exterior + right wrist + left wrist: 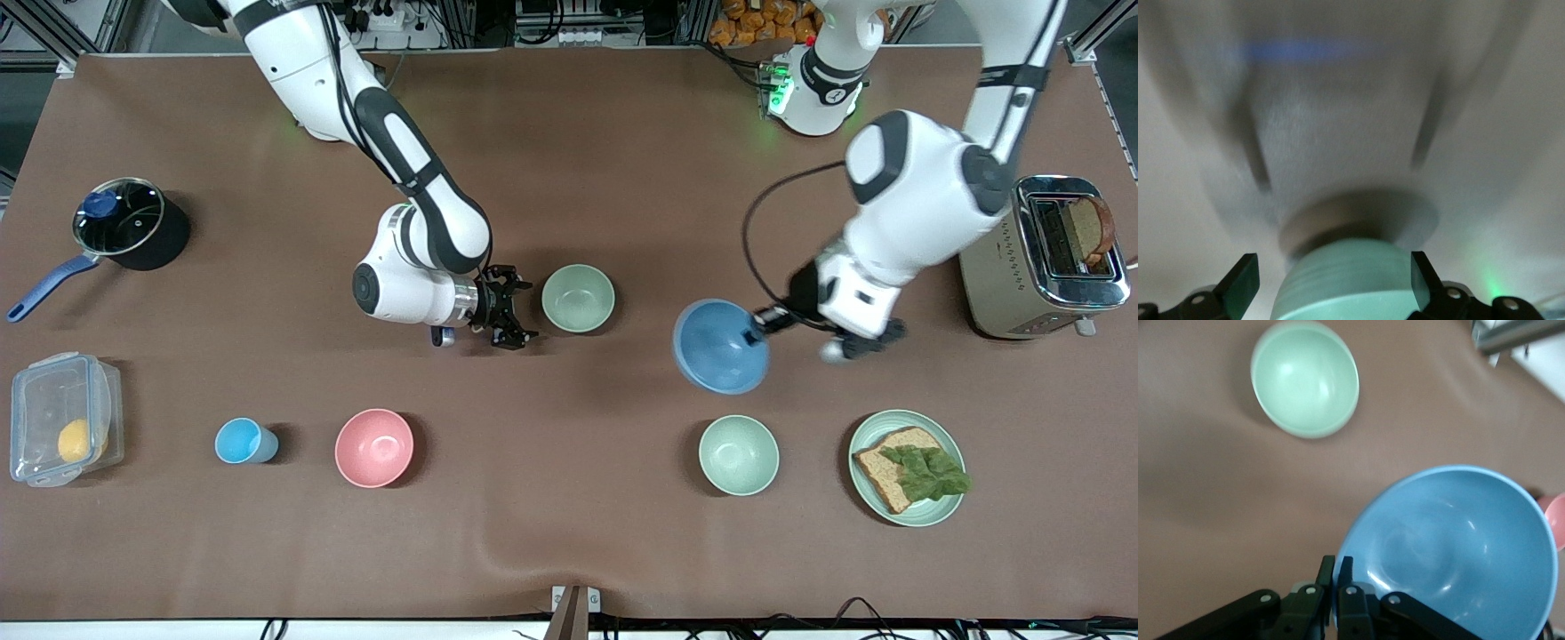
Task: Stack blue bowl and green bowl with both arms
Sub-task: 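Carry the blue bowl with the left gripper over the held green bowl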
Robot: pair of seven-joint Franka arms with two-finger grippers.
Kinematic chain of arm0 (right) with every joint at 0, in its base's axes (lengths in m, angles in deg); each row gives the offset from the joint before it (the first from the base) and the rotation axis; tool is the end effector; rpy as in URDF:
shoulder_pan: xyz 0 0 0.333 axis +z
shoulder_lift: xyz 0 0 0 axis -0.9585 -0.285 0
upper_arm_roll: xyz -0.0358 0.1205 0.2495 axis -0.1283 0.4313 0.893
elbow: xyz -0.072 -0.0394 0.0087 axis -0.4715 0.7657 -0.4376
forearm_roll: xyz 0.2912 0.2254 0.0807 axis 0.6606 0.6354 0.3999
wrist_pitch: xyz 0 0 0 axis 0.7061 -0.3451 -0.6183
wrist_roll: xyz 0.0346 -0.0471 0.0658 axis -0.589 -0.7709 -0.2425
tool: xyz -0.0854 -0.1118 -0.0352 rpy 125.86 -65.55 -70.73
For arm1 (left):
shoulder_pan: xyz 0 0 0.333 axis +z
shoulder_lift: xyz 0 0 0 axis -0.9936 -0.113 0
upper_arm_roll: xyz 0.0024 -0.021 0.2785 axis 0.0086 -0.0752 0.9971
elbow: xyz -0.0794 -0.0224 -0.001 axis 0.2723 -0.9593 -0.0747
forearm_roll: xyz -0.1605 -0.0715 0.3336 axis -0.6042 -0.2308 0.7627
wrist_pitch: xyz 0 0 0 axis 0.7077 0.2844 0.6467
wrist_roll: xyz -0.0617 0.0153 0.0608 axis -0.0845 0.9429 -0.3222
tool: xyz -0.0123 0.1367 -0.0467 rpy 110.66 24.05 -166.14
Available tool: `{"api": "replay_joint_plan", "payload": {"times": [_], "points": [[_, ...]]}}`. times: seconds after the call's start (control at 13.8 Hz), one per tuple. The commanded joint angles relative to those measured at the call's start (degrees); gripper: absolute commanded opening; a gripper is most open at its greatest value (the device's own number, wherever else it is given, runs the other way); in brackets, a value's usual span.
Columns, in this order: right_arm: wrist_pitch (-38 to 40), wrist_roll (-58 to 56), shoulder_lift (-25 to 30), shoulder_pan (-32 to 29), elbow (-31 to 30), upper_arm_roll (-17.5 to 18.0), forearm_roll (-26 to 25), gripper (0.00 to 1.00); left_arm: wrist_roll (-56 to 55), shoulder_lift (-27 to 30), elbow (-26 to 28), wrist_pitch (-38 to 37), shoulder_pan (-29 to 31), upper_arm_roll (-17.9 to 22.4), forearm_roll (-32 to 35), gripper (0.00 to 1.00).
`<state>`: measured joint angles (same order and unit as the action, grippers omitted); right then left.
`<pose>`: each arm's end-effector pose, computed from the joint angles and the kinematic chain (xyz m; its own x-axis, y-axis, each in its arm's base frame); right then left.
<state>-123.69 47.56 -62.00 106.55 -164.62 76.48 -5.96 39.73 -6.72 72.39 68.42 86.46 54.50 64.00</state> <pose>0.4873 0.3573 0.1278 0.0118 -0.7633 -0.6459 -0.9849 -0.1205 0.1245 0.5519 -0.2454 0.3506 0.9295 0.3650 -0.0522 0.3561 -0.8522 0.3833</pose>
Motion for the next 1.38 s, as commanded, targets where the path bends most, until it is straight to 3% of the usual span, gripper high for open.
{"api": "replay_joint_plan", "payload": {"times": [0.0, 0.44, 0.87, 1.31], "points": [[-1.6, -5.8, -0.3, 0.3, -1.1, 0.1, 5.0, 1.0, -5.5, -1.2, 0.7, -3.0, -5.0, -0.1, 2.2, 0.0], [-4.1, -5.8, -0.4, 1.8, -1.4, 0.1, 5.0, 1.0, -10.6, -8.0, -0.5, -4.9, -13.0, 0.0, 4.5, 0.0], [-5.3, -5.8, -1.0, 2.5, -1.4, 0.1, 5.0, 1.0, -17.5, -19.2, -7.0, -4.4, -17.7, 0.2, 15.6, 0.0], [-5.5, -5.8, -0.9, 2.9, -1.4, 0.1, 5.0, 1.0, -19.8, -21.6, -11.0, -4.3, -19.3, 0.2, 16.6, 0.0]]}}
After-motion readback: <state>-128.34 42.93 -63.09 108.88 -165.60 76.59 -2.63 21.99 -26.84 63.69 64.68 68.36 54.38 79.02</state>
